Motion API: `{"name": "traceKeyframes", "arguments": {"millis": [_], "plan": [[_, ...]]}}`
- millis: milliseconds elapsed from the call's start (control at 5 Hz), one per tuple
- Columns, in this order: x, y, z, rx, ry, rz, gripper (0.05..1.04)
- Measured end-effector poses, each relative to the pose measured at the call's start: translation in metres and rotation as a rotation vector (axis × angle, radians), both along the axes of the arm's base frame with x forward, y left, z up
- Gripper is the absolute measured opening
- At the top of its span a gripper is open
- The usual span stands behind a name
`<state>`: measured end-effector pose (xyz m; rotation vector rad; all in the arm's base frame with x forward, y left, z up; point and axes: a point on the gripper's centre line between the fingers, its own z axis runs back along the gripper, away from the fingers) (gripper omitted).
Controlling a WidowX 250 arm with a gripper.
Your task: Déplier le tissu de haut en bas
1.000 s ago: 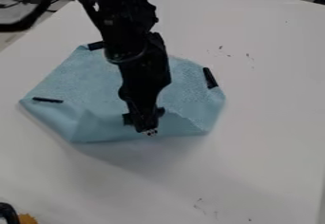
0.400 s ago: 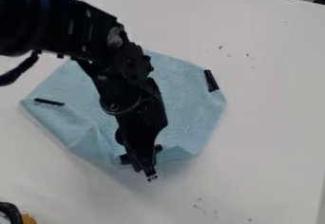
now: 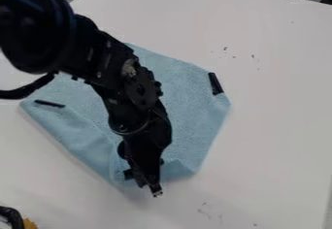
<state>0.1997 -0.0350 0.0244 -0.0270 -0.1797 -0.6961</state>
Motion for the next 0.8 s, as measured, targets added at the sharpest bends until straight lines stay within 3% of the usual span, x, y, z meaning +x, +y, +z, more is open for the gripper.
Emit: {"name": "traceKeyframes", "arguments": {"millis": [200, 400, 600, 800], "plan": [[-0.003, -0.003, 0.005, 0.001, 0.040, 0.022, 0.569], [-0.007, -0.007, 0.015, -0.038, 0.092, 0.048, 0.870], [-0.016, -0.014, 0.028, -0.087, 0.165, 0.082, 1.021], [-0.022, -0.016, 0.046, -0.130, 0.153, 0.124, 1.012]]}}
